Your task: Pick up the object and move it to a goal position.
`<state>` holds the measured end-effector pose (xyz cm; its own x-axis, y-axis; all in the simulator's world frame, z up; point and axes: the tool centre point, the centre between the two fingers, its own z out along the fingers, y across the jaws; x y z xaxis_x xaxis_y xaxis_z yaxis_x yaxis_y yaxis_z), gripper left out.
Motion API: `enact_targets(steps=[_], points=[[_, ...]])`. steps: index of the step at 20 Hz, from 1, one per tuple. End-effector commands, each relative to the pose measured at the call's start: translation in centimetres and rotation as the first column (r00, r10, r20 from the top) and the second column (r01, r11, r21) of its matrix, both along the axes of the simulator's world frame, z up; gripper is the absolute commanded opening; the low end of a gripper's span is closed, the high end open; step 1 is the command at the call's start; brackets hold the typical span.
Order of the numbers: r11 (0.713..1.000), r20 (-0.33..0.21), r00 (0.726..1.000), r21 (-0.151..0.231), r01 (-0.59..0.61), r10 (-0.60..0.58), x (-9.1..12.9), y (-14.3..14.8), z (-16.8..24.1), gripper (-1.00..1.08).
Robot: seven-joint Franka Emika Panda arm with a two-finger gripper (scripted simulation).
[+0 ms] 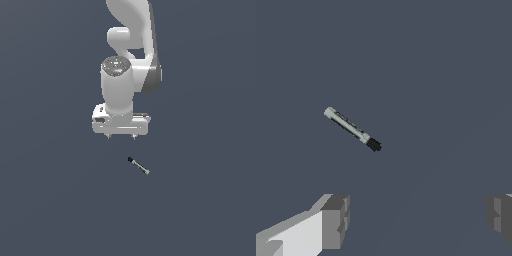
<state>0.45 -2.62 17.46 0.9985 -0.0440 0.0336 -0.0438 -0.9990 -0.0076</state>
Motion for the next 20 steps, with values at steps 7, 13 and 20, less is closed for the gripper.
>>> enact_targets(steps=[7,13,20], points=[[0.999,0.008,0.999,-0.013,-0.041,0.041,0.23,0.42,-0.06,1.0],[0.998,0.012,0.998,-0.021,-0.067,0.067,0.38,0.68,-0.13,1.0],[0.997,0.011,0.997,-0.021,-0.074,0.074,0.44,0.72,-0.23,1.0]])
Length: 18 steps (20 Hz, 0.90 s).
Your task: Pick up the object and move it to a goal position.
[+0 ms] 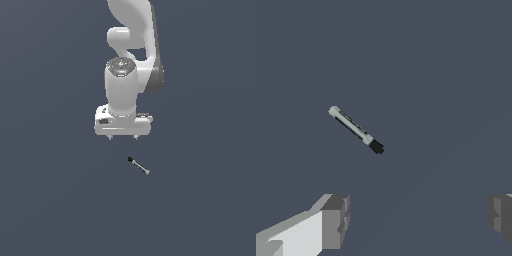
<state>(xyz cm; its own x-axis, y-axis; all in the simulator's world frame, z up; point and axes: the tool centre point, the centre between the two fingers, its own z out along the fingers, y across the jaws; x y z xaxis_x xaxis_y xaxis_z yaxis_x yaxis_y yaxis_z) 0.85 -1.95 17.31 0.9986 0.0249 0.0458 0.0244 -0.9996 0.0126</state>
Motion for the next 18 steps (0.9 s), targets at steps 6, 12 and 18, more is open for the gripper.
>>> enact_targets(steps=[6,12,18], points=[[0.997,-0.006,0.997,-0.006,-0.076,0.076,0.5,0.5,-0.9,1.0],[0.98,-0.017,0.98,-0.012,-0.201,0.2,1.4,1.4,-2.4,1.0],[0.927,-0.032,0.927,-0.014,-0.375,0.374,2.5,2.8,-4.7,1.0]])
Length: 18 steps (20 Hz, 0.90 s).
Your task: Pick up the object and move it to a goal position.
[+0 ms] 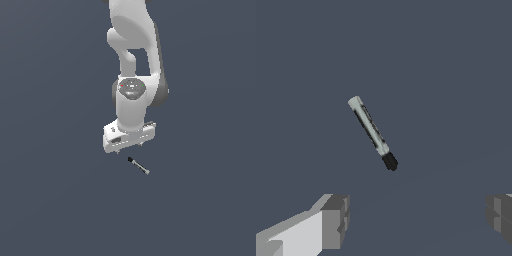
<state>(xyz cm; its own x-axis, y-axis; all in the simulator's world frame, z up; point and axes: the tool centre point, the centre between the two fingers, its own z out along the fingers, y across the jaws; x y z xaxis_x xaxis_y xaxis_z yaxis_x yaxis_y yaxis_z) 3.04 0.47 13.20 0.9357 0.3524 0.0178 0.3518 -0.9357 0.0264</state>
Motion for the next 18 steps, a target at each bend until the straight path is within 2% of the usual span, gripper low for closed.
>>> enact_targets(steps=[1,5,10,18], points=[[0.997,-0.006,0.997,-0.001,-0.082,0.082,0.5,0.6,-1.1,1.0],[0.978,-0.015,0.977,0.0,-0.21,0.21,1.2,1.7,-2.8,1.0],[0.937,-0.022,0.937,0.006,-0.348,0.348,1.8,2.8,-4.7,1.0],[0.879,-0.026,0.878,0.015,-0.477,0.478,2.4,4.0,-6.7,1.0]])
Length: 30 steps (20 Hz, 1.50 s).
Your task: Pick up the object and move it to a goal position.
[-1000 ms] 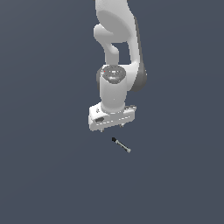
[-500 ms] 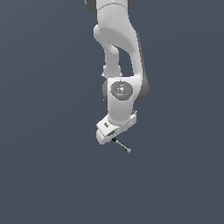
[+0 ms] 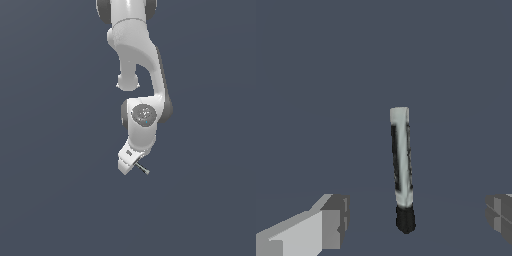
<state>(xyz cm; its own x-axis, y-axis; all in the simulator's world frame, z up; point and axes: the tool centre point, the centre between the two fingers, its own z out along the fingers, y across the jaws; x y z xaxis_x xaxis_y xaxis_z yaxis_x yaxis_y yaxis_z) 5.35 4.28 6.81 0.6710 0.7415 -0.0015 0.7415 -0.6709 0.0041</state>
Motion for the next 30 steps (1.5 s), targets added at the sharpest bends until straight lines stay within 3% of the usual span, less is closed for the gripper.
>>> enact_targets(steps=[1,11,26,27,30], points=[[0.999,-0.001,0.999,0.002,-0.033,0.033,0.1,0.3,-0.4,1.0],[0.998,-0.002,0.998,0.004,-0.057,0.057,0.2,0.4,-1.1,1.0],[0.998,-0.002,0.998,0.004,-0.062,0.062,0.2,0.5,-5.8,1.0],[0.998,-0.002,0.998,0.004,-0.062,0.062,0.2,0.5,-5.8,-1.0],[0.998,-0.002,0.998,0.004,-0.062,0.062,0.2,0.5,-5.8,-1.0]])
